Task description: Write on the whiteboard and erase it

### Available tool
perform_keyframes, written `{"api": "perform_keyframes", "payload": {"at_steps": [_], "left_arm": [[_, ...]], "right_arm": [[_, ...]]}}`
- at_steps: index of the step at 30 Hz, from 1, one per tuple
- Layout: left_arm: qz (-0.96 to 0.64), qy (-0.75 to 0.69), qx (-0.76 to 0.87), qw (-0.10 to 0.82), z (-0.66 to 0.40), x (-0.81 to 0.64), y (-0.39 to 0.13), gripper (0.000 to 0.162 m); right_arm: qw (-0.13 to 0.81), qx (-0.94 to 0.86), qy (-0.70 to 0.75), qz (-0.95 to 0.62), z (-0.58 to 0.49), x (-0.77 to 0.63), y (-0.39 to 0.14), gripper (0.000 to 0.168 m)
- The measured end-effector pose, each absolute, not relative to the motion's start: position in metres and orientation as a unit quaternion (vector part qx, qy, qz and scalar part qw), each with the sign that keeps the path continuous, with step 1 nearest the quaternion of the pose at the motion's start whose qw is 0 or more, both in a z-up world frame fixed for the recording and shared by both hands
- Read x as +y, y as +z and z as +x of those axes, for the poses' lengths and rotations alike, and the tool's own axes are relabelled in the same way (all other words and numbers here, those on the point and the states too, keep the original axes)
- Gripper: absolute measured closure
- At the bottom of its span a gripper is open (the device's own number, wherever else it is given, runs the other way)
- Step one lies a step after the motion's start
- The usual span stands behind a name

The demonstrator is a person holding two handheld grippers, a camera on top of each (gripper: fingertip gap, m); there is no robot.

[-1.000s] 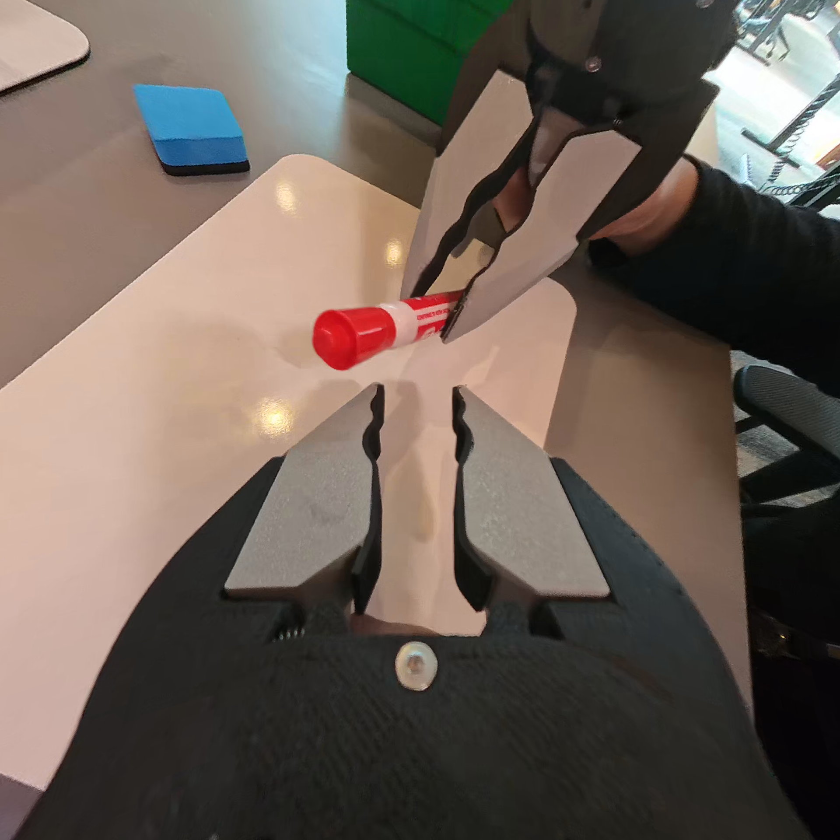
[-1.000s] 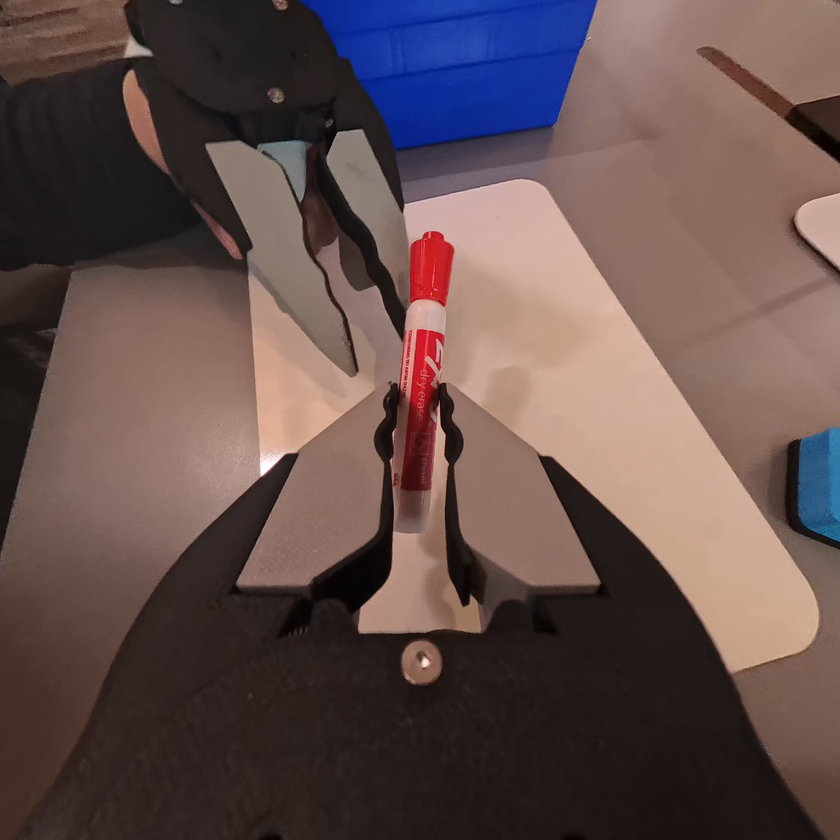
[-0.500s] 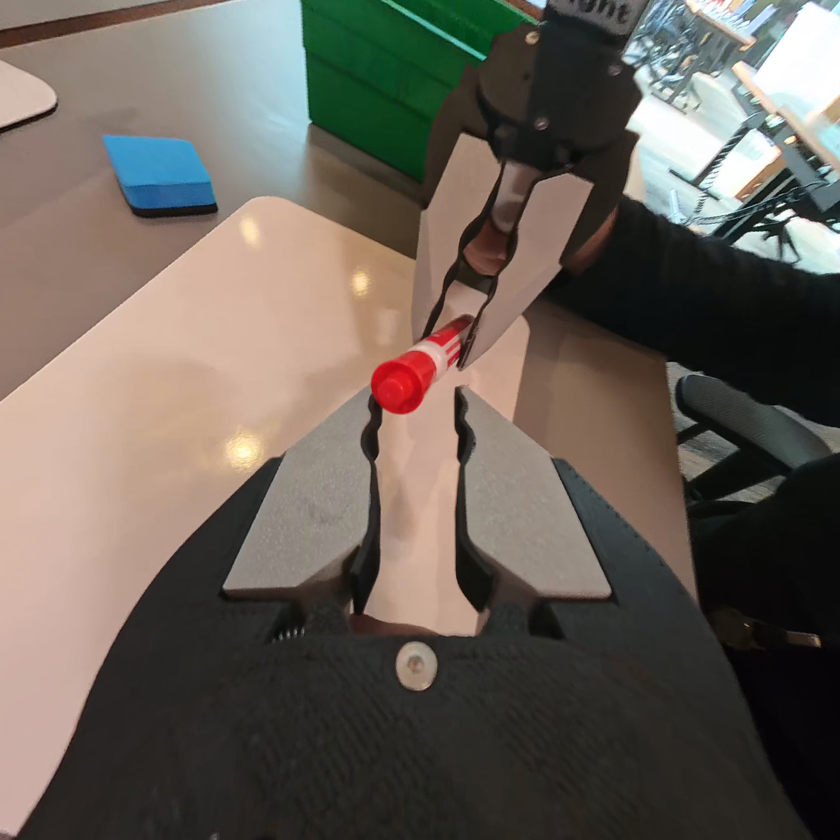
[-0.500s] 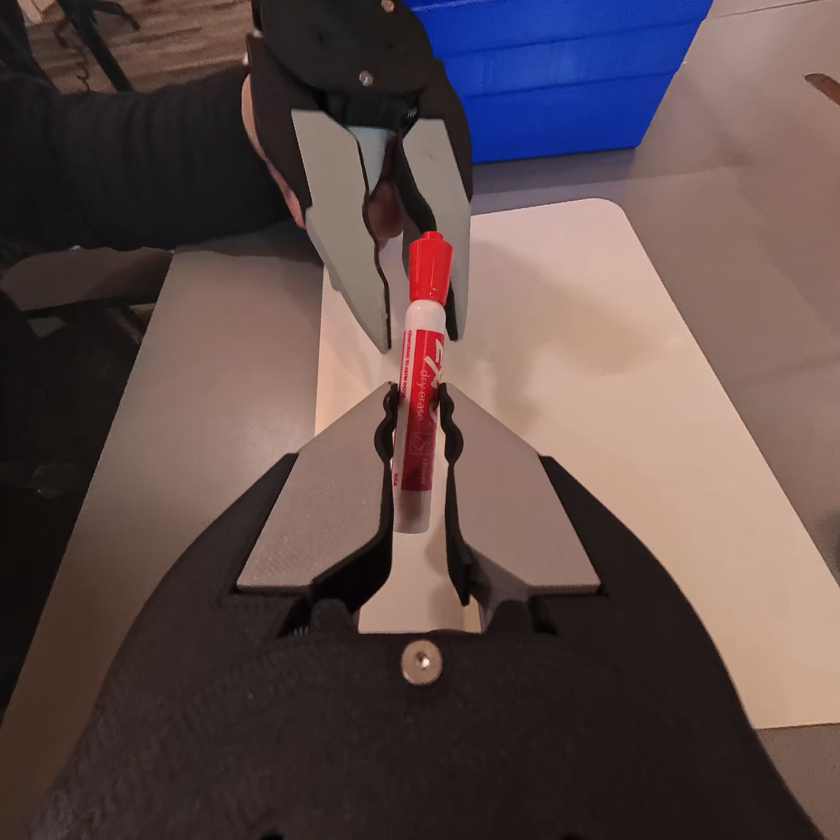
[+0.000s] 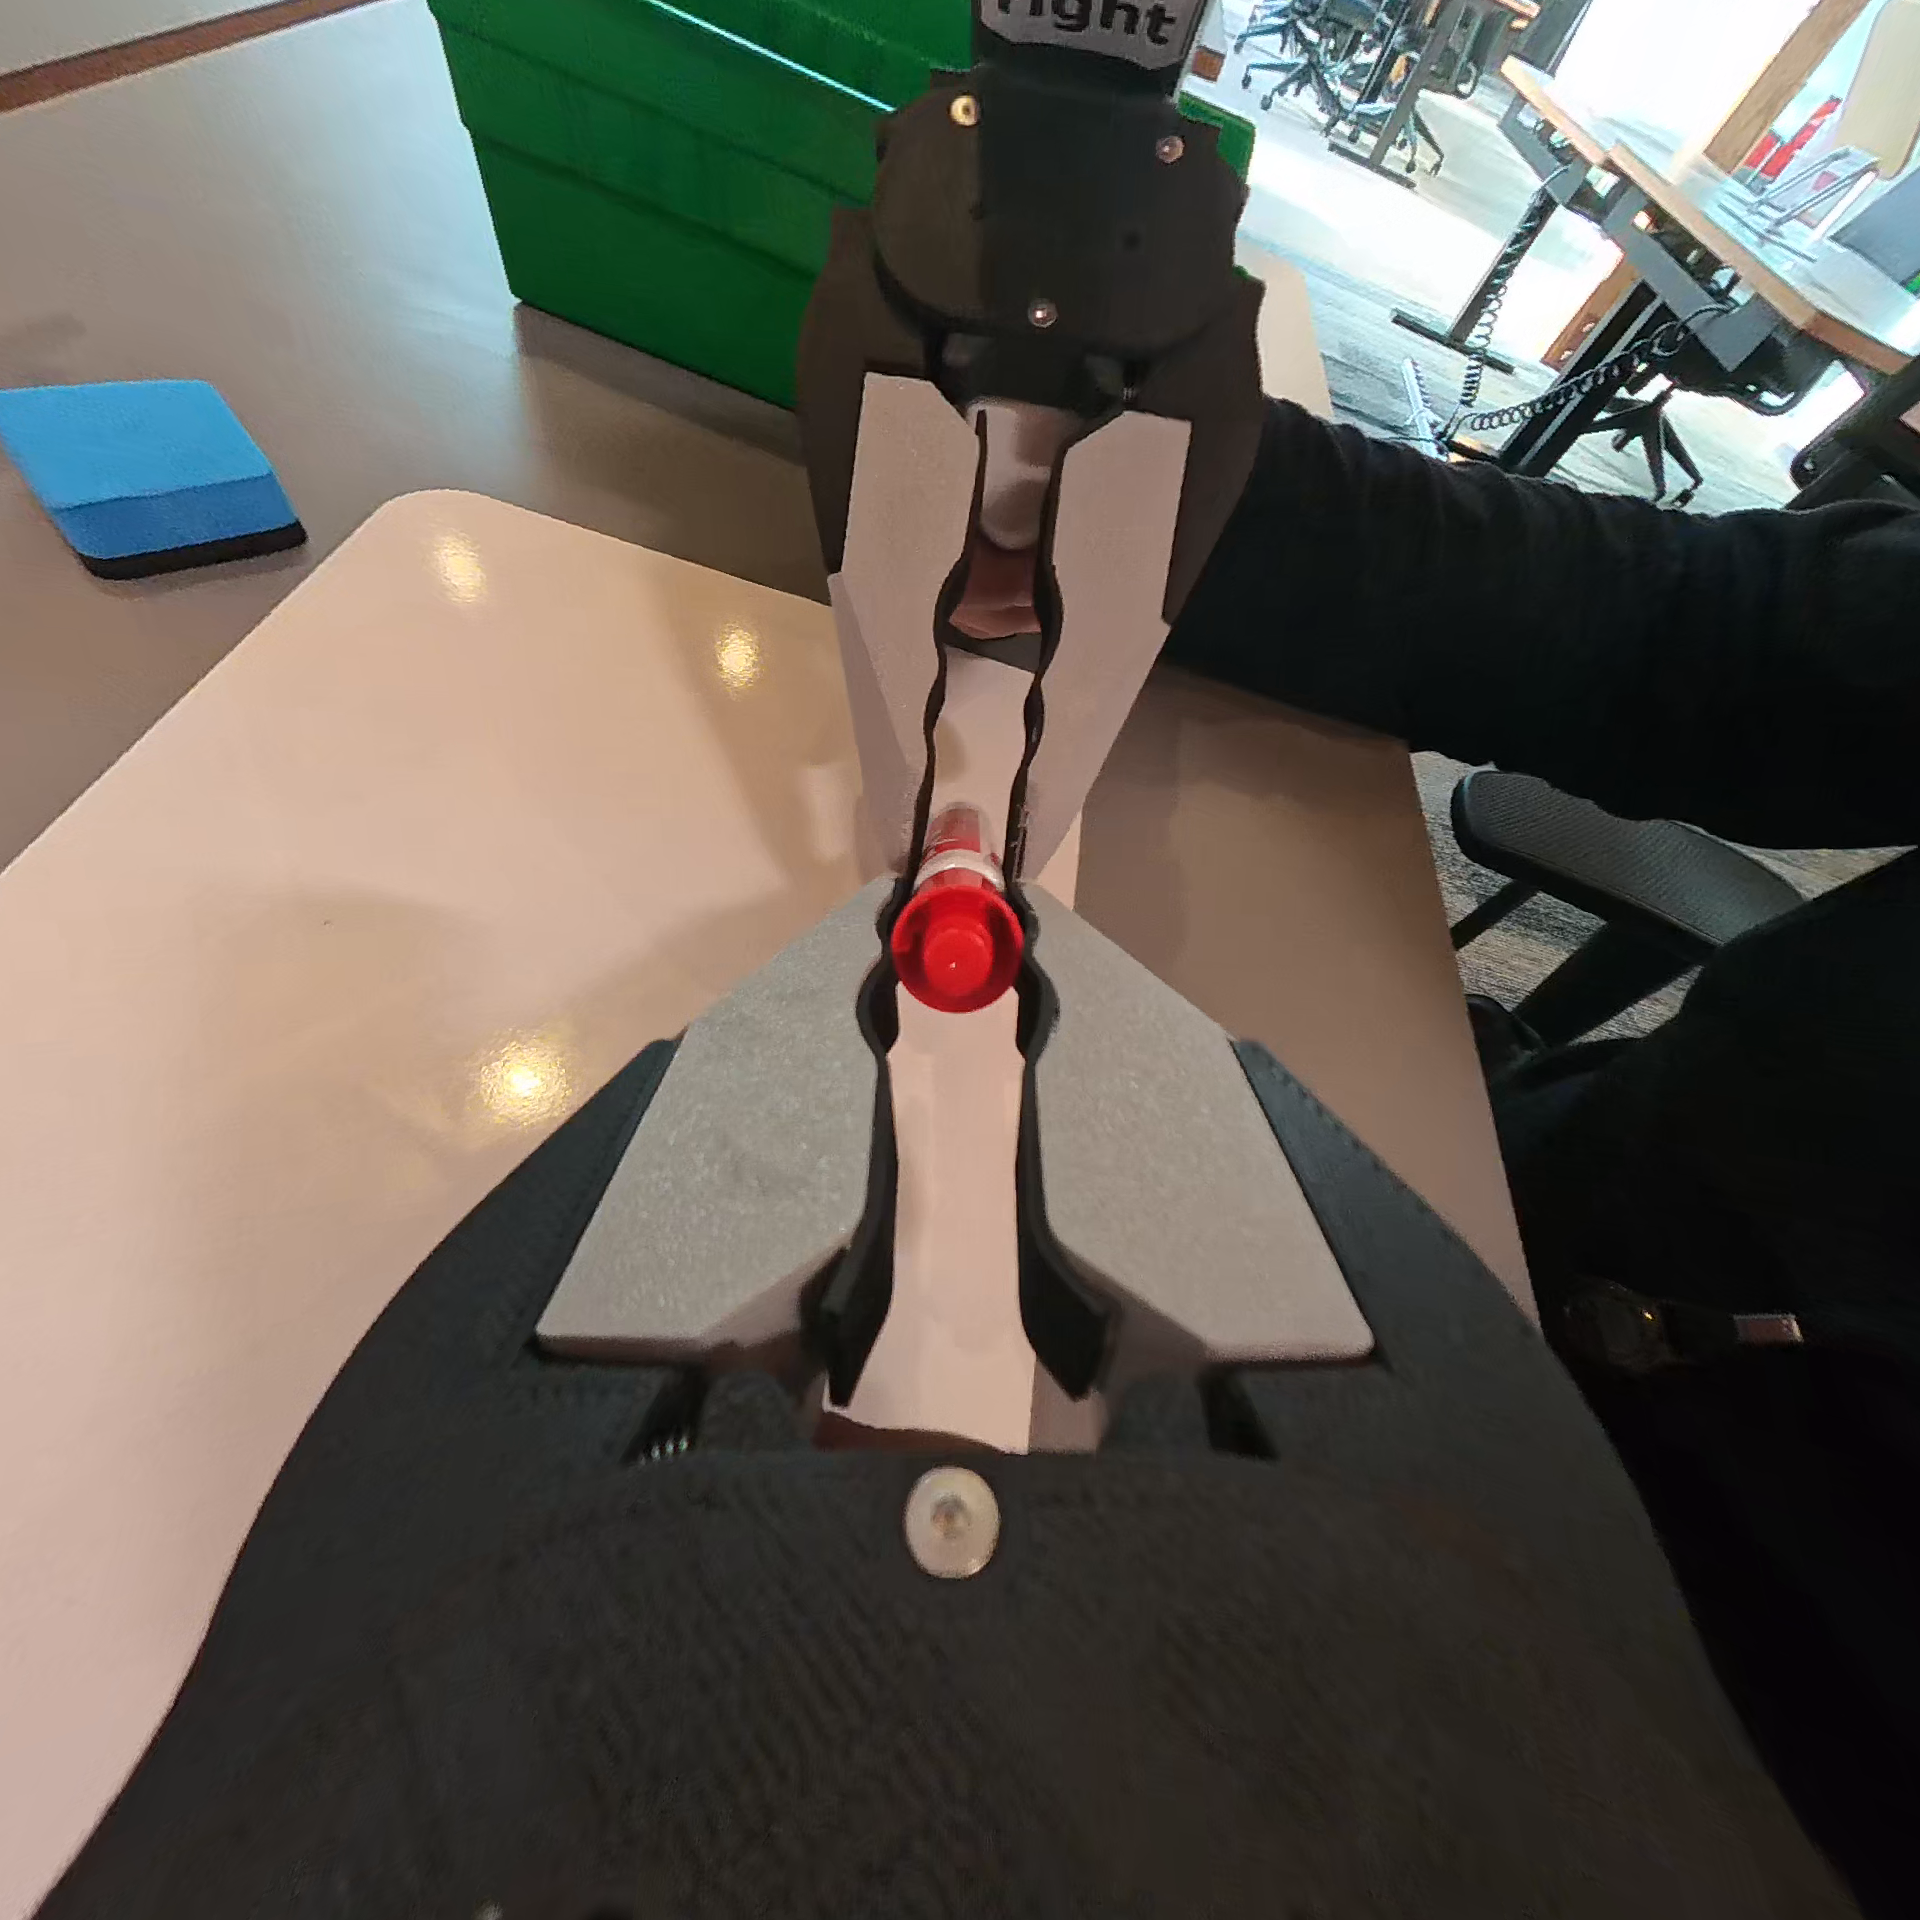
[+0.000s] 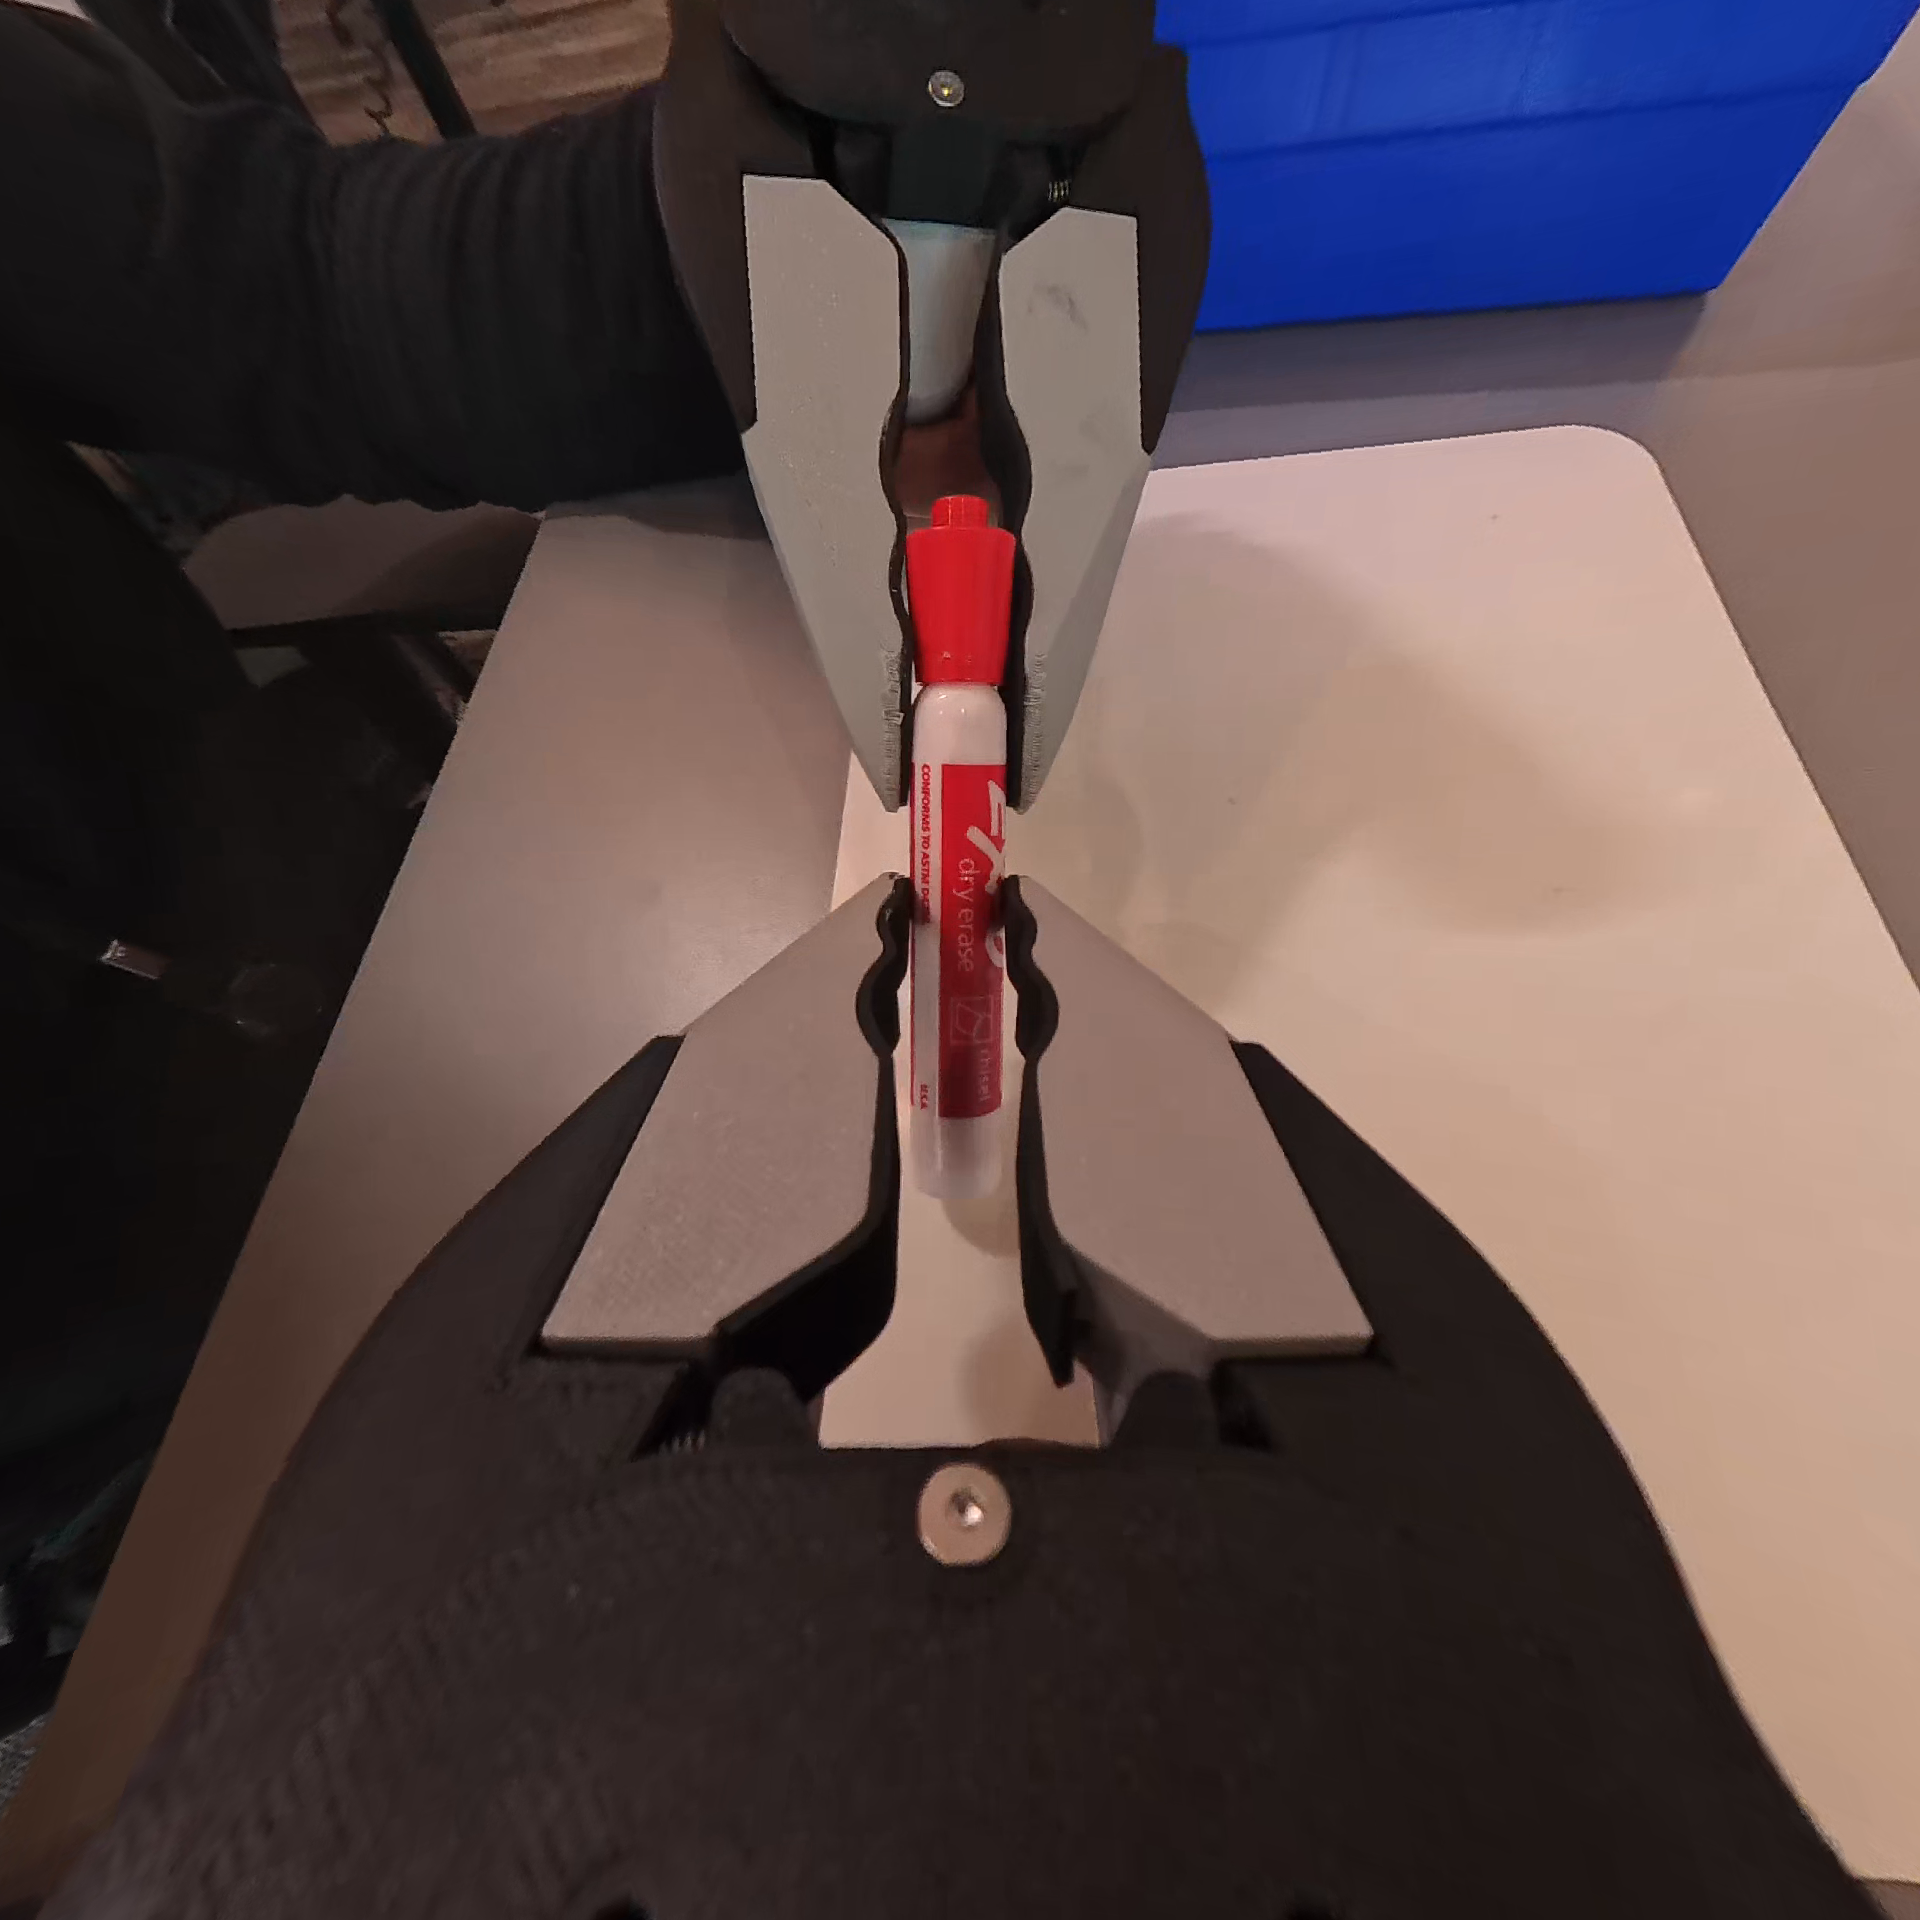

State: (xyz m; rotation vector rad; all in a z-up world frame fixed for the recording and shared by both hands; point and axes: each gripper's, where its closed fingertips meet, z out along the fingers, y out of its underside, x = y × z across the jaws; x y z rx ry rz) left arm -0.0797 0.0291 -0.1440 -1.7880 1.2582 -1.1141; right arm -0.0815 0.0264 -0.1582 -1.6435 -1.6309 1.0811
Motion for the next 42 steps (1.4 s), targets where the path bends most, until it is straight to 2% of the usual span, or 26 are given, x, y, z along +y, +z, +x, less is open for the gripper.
{"api": "perform_keyframes", "payload": {"at_steps": [9,15,19,23,25,32,36,42], "left_arm": [[-0.69,-0.413,0.456,0.381,-0.084,0.046,-0.135,0.147],[-0.688,-0.42,0.39,0.445,-0.099,0.071,-0.111,0.147],[-0.651,-0.448,0.333,0.514,-0.113,0.084,-0.077,0.147],[-0.577,-0.491,0.281,0.588,-0.129,0.081,-0.035,0.147],[-0.561,-0.509,0.273,0.593,-0.13,0.078,-0.028,0.147],[-0.57,-0.524,0.29,0.563,-0.104,0.069,-0.044,0.146],[-0.565,-0.535,0.296,0.555,-0.094,0.062,-0.044,0.147],[-0.583,-0.532,0.304,0.533,-0.09,0.064,-0.055,0.147]], "right_arm": [[0.323,-0.562,0.426,-0.631,-0.085,0.045,-0.149,0.152],[0.409,-0.472,0.435,-0.648,-0.072,0.083,-0.12,0.134],[0.43,-0.385,0.528,-0.623,-0.057,0.094,-0.085,0.126],[0.407,-0.321,0.619,-0.59,-0.055,0.093,-0.067,0.121],[0.39,-0.305,0.659,-0.566,-0.062,0.086,-0.061,0.118],[0.36,-0.288,0.724,-0.513,-0.094,0.063,-0.044,0.123],[0.376,-0.261,0.728,-0.51,-0.093,0.068,-0.043,0.15],[0.363,-0.245,0.737,-0.514,-0.089,0.071,-0.045,0.151]]}}
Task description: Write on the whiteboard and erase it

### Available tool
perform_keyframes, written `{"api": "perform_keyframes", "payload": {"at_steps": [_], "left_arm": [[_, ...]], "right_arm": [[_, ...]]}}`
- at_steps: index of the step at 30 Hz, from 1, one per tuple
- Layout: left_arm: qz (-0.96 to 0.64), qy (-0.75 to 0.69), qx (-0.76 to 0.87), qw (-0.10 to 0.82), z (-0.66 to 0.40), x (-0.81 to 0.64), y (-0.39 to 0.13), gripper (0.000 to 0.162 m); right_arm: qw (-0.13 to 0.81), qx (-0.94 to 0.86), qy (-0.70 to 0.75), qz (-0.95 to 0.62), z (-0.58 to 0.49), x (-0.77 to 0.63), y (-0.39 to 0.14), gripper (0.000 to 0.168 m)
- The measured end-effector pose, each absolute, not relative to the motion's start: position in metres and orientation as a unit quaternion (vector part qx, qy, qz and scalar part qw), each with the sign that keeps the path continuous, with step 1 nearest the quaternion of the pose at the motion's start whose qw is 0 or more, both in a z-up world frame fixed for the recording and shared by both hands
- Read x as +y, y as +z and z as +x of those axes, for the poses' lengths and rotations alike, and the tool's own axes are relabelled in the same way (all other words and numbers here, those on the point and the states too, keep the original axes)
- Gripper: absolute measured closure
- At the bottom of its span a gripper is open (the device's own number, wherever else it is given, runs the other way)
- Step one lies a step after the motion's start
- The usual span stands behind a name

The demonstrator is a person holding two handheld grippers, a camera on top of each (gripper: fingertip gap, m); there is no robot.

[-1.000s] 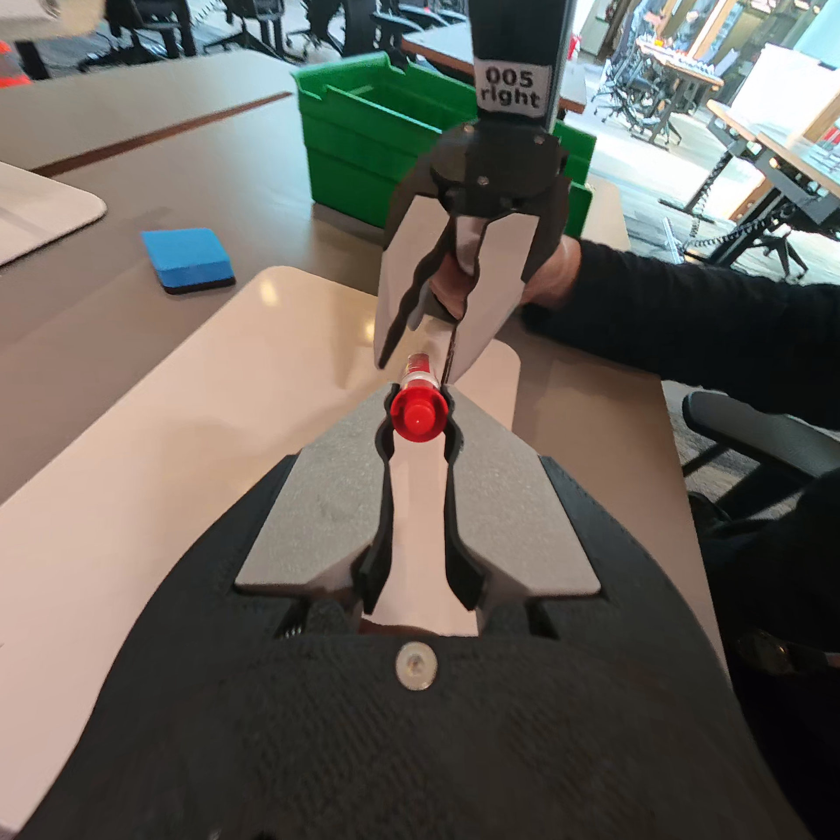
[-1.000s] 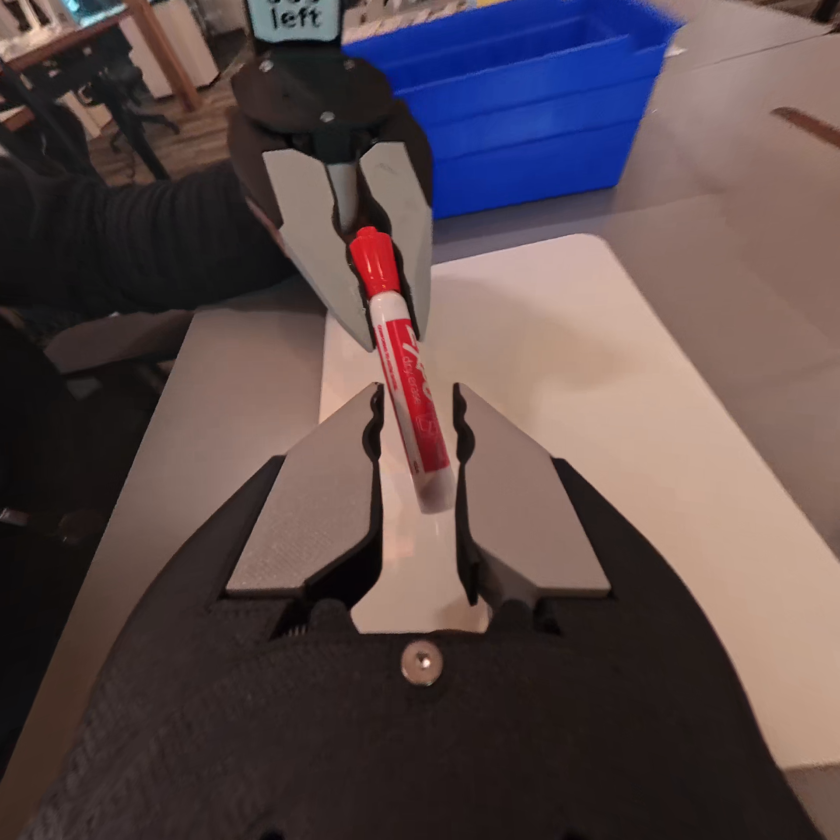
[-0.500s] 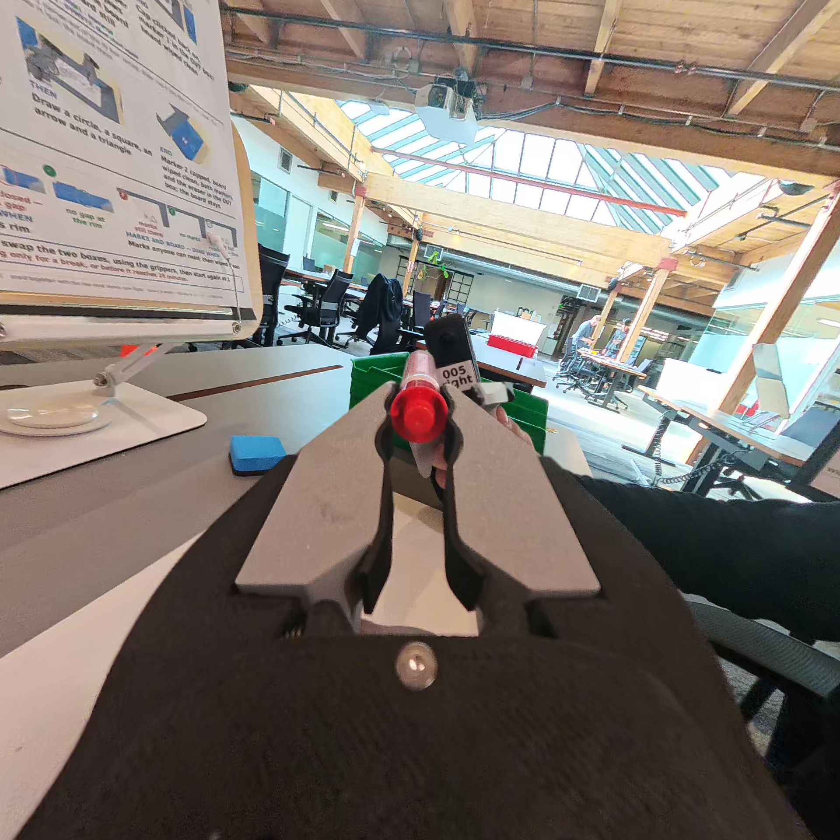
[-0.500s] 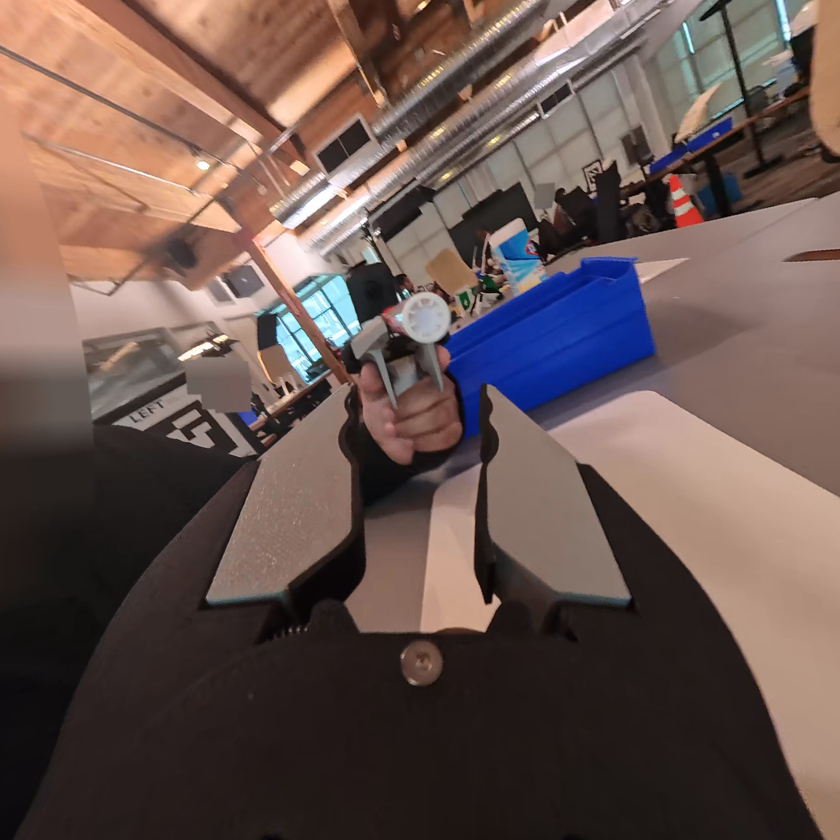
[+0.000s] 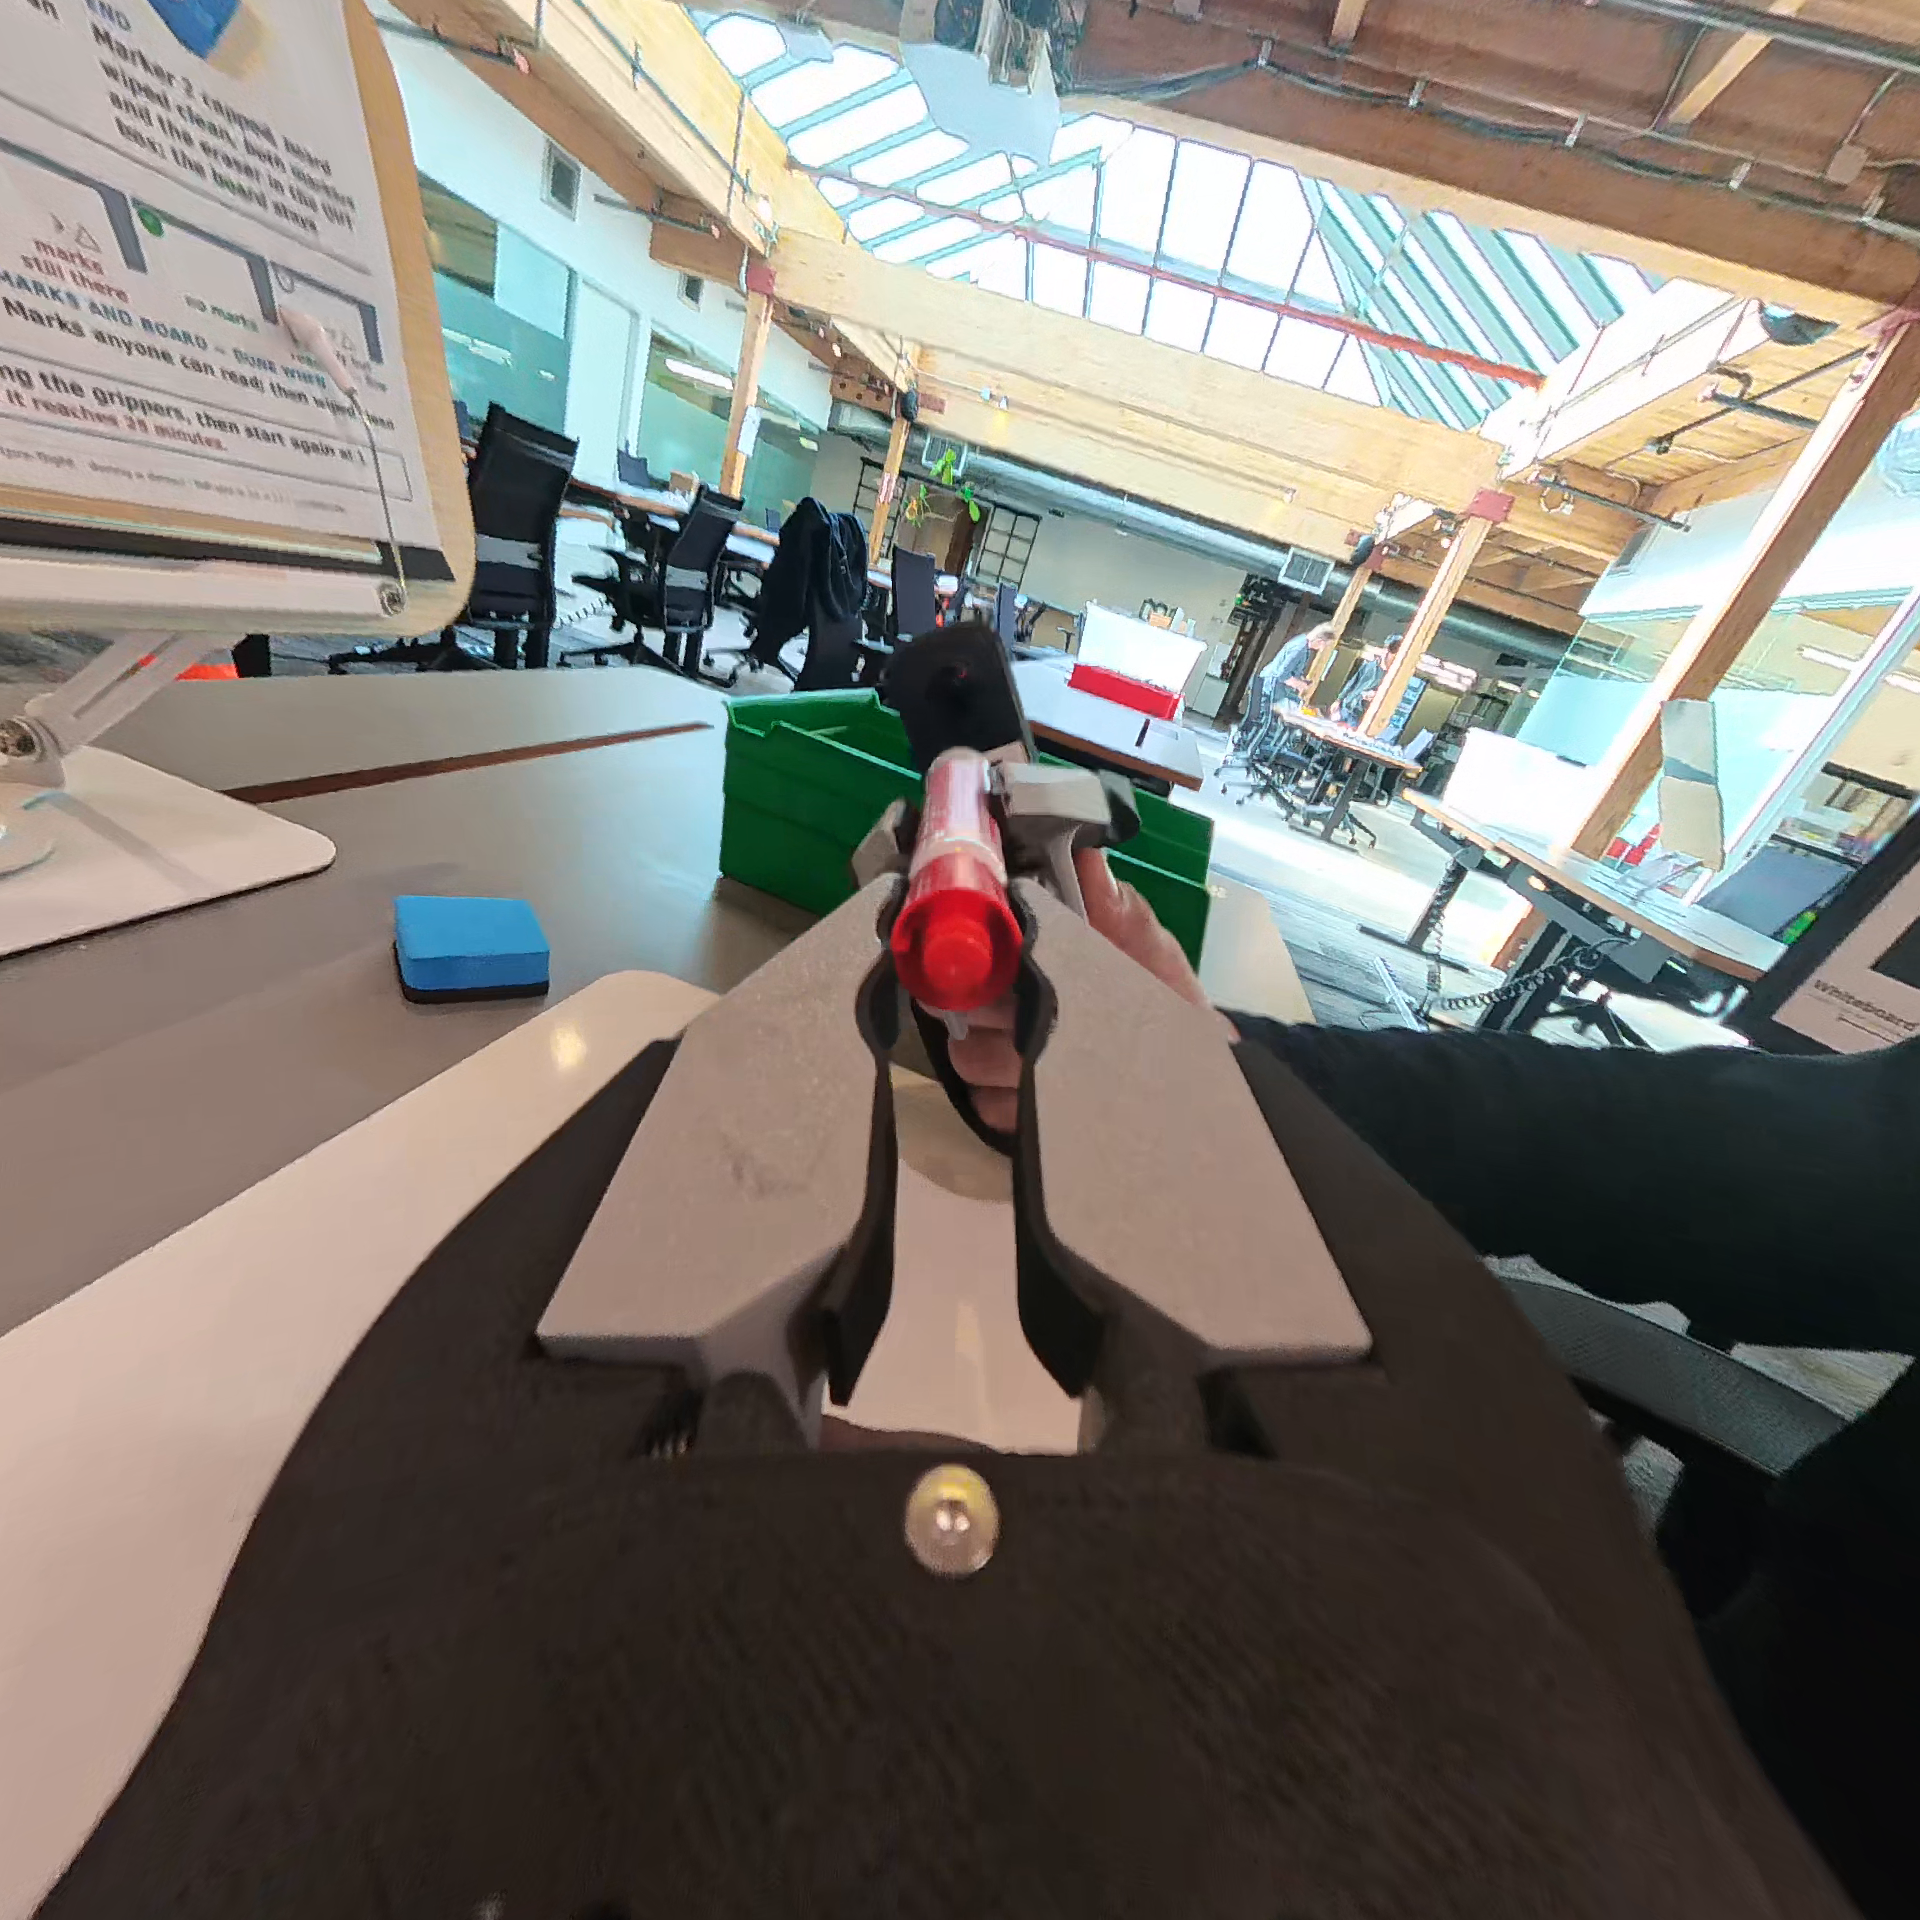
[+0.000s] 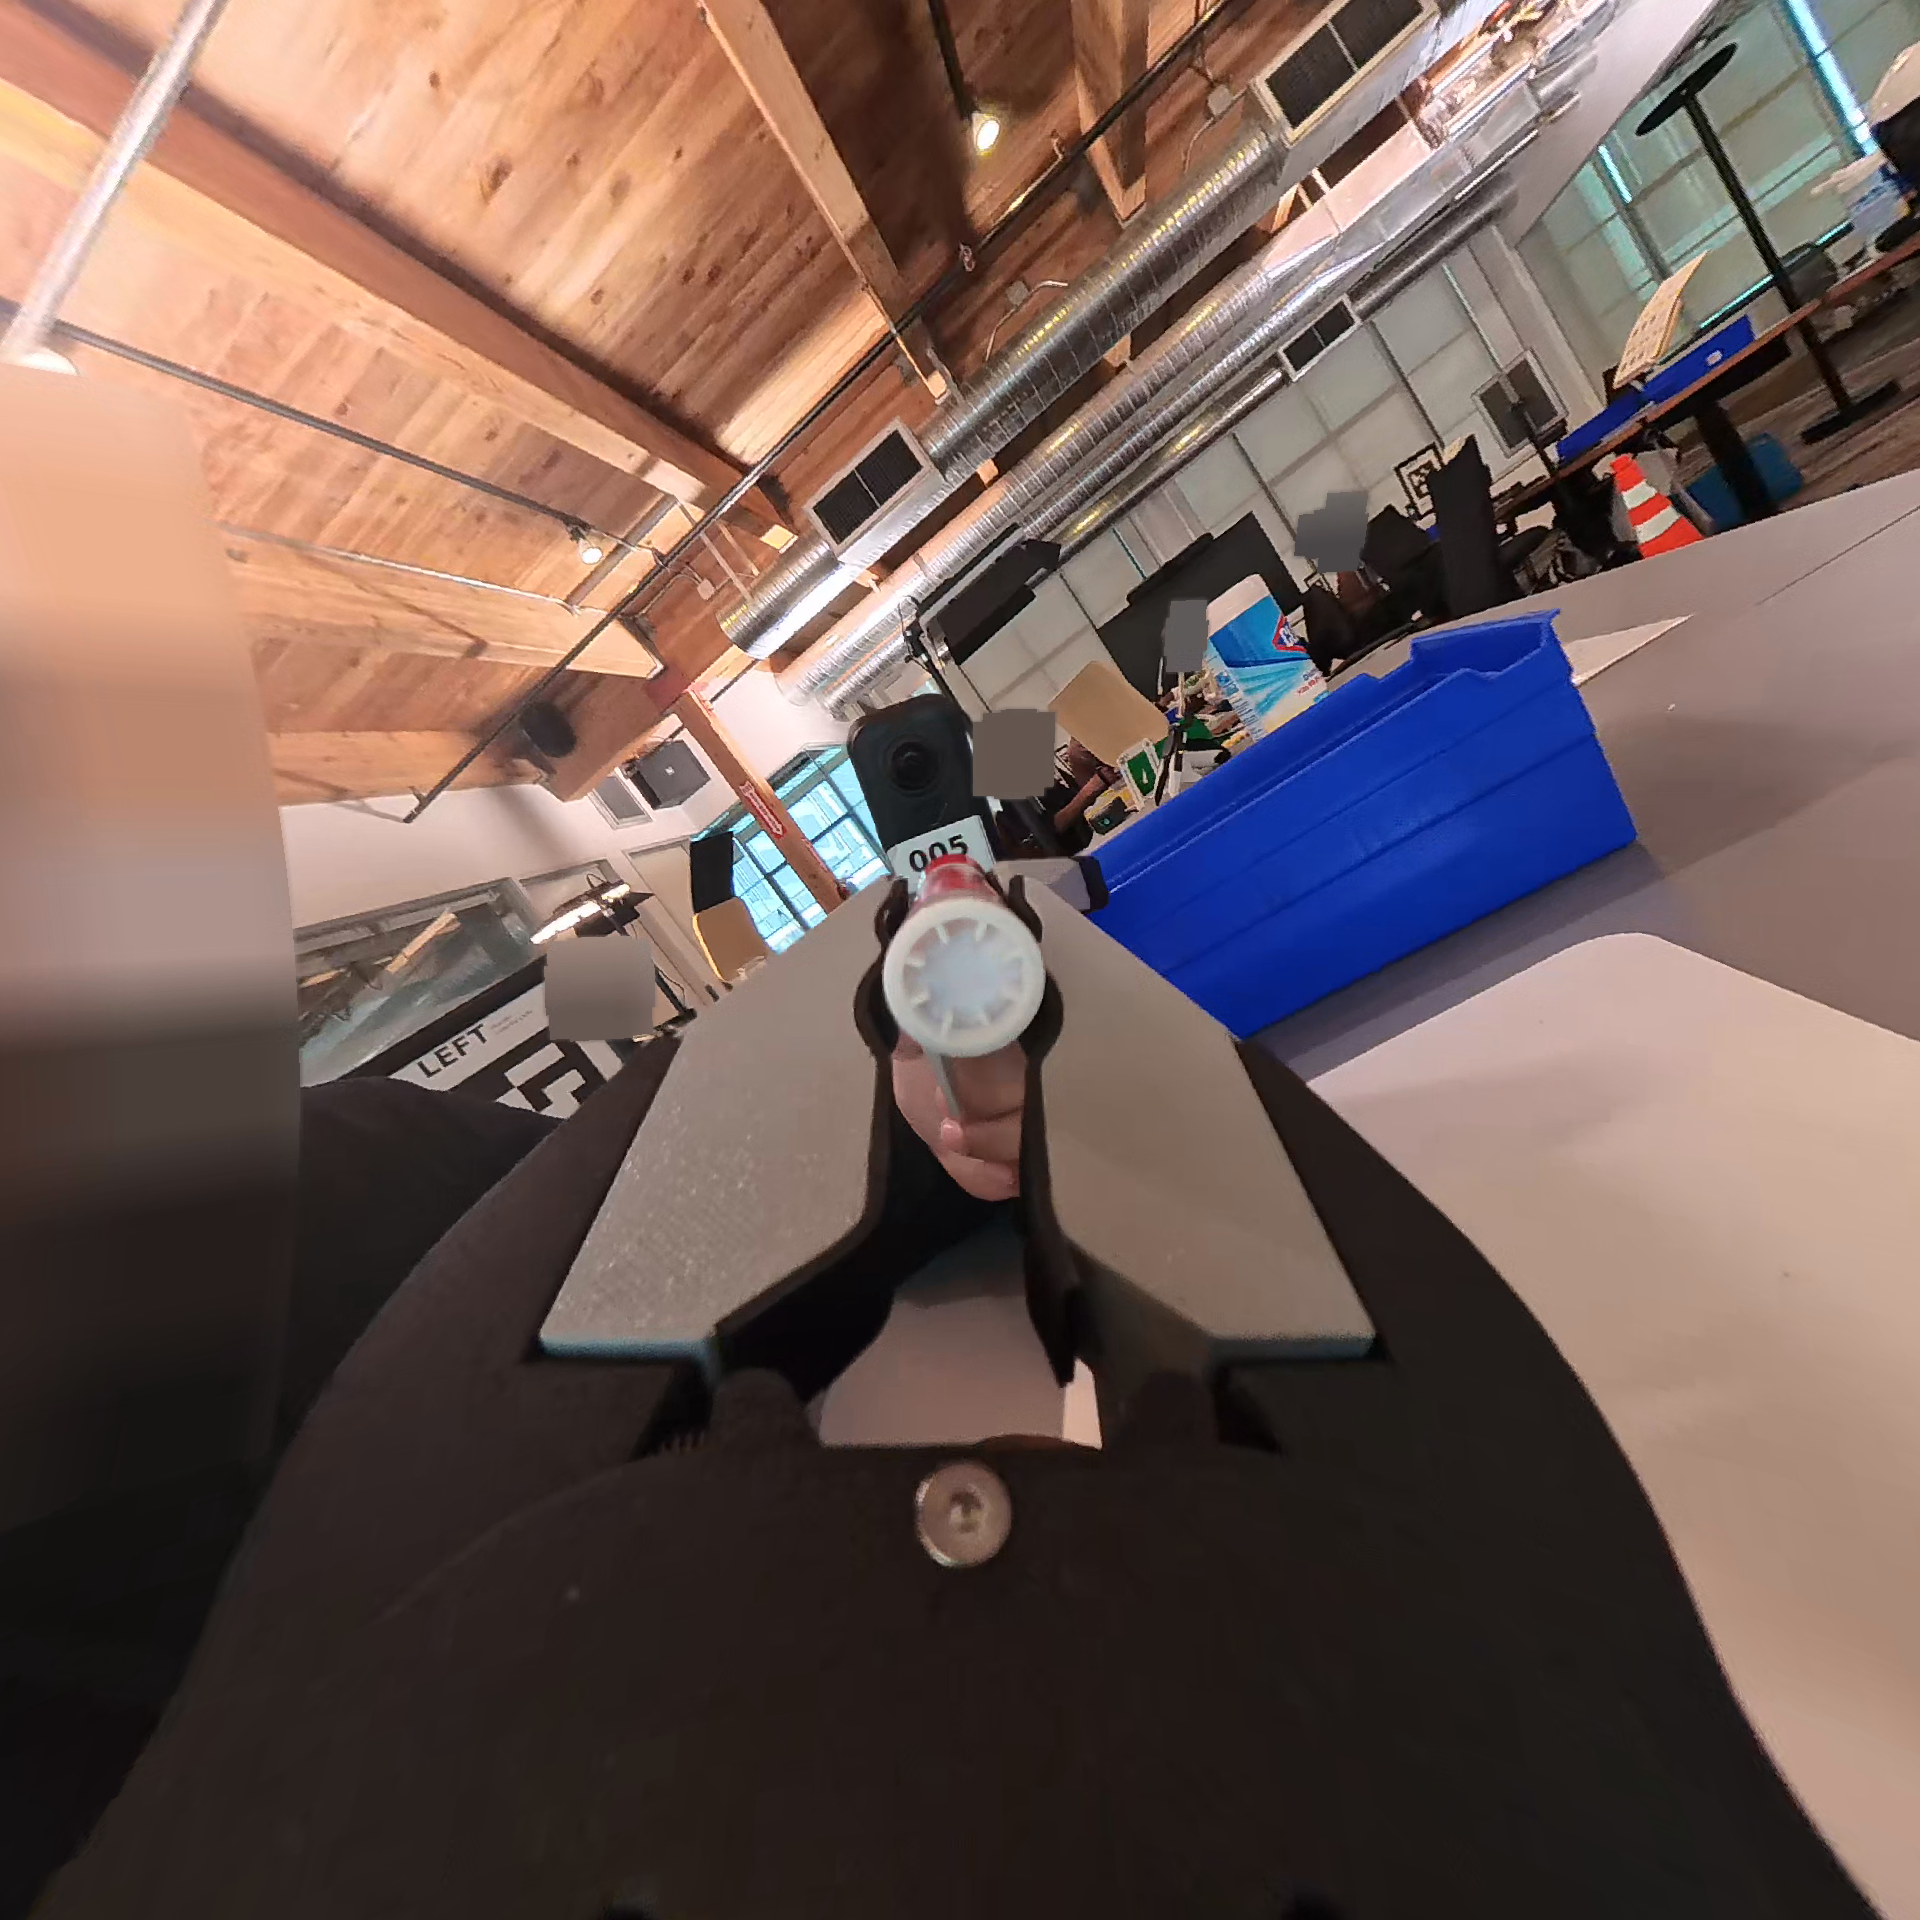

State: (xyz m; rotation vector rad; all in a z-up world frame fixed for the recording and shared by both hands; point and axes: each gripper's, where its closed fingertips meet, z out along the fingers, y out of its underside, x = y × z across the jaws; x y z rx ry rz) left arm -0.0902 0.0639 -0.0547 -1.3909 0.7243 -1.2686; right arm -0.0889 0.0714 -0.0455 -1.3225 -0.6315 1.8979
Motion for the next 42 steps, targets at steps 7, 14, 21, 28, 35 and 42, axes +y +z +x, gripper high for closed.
{"api": "perform_keyframes", "payload": {"at_steps": [7,14,21,28,35,42], "left_arm": [[-0.614,-0.498,0.342,0.509,-0.084,0.064,-0.076,0.146],[-0.615,-0.484,0.354,0.513,-0.087,0.065,-0.078,0.145],[-0.609,-0.517,0.343,0.495,-0.093,0.062,-0.071,0.142],[-0.619,-0.498,0.407,0.451,-0.079,0.044,-0.092,0.146],[-0.636,-0.464,0.435,0.436,-0.077,0.043,-0.105,0.148],[-0.637,-0.461,0.46,0.412,-0.074,0.036,-0.115,0.148]], "right_arm": [[0.381,-0.277,0.693,-0.546,-0.081,0.073,-0.052,0.152],[0.378,-0.29,0.678,-0.56,-0.075,0.074,-0.057,0.152],[0.381,-0.295,0.679,-0.554,-0.072,0.073,-0.054,0.152],[0.366,-0.351,0.651,-0.565,-0.083,0.058,-0.063,0.152],[0.367,-0.364,0.641,-0.568,-0.083,0.057,-0.067,0.152],[0.356,-0.398,0.619,-0.577,-0.087,0.049,-0.073,0.143]]}}
